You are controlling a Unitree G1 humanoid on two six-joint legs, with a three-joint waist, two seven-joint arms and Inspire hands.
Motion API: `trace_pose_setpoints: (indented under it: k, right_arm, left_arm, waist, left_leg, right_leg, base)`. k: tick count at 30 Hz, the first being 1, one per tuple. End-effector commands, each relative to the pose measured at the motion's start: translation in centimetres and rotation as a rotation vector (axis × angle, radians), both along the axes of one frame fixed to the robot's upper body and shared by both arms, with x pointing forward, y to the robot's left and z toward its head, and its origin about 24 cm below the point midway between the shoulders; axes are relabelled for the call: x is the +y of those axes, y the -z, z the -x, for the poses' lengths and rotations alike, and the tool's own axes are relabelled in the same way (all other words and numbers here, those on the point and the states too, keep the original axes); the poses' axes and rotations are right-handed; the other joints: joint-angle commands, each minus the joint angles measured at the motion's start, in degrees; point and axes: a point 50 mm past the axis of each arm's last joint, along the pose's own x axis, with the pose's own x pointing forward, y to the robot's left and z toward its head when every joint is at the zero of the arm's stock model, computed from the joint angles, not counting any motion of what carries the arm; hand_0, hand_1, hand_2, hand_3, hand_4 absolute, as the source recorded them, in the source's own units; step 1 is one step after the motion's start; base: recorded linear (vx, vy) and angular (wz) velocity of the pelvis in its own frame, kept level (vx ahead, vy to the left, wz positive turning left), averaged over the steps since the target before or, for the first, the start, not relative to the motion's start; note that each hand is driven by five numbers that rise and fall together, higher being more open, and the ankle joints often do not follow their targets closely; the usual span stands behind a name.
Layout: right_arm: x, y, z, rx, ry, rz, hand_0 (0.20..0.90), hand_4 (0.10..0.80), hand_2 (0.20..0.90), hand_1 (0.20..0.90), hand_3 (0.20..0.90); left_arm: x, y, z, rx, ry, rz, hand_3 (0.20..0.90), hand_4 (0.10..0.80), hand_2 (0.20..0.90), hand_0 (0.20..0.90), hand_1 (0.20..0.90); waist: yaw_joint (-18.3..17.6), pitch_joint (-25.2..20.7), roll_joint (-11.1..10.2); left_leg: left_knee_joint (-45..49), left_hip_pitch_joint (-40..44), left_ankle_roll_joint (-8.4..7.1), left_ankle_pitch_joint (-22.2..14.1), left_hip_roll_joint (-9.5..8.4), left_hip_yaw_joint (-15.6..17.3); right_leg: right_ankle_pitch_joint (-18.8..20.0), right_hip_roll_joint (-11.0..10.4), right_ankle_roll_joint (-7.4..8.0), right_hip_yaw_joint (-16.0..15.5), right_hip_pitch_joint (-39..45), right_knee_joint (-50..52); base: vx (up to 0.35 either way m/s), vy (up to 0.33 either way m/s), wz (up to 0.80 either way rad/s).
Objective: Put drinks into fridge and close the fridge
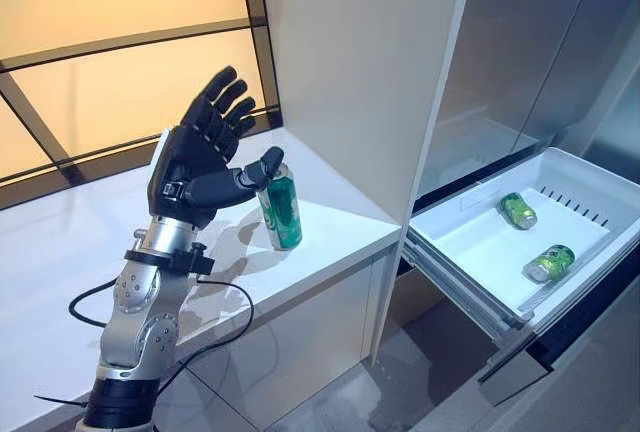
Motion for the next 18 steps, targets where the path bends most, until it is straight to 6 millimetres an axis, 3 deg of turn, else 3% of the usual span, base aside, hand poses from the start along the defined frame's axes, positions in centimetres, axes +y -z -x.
trace_pose_setpoints:
  k: [1, 18]
  right_arm:
    - [1.7, 0.0, -1.2, -0.004, -0.066, -0.07, 0.9, 0.8, 0.9, 0.9, 0.9]
    - [0.9, 0.0, -0.6, 0.013, -0.078, -0.064, 0.9, 0.8, 0.9, 0.9, 0.9]
  left_arm:
    - [0.9, -4.1, -0.1, -0.182, 0.061, 0.031, 0.9, 0.8, 0.9, 0.9, 0.9]
    - [3.0, -1.6, -1.3, -0.052, 0.027, 0.079, 0.9, 0.8, 0.9, 0.9, 0.9]
  waist:
    - [-0.19, -0.21, -2.18]
    - [-2.28, -0.41, -1.6]
  left_leg:
    - [0.11, 0.08, 2.23, -2.04, -2.96, 4.85]
    - [0.11, 1.11, 2.35, -2.35, -2.54, 7.25]
  right_leg:
    - [-2.3, 0.16, -0.48, 2.05, 1.76, 1.42]
    - [-2.2, 0.22, -0.22, 3.84, 2.0, 1.4]
  base:
    - [0.0, 0.0, 0.0]
    - [0.005, 0.003, -0.01]
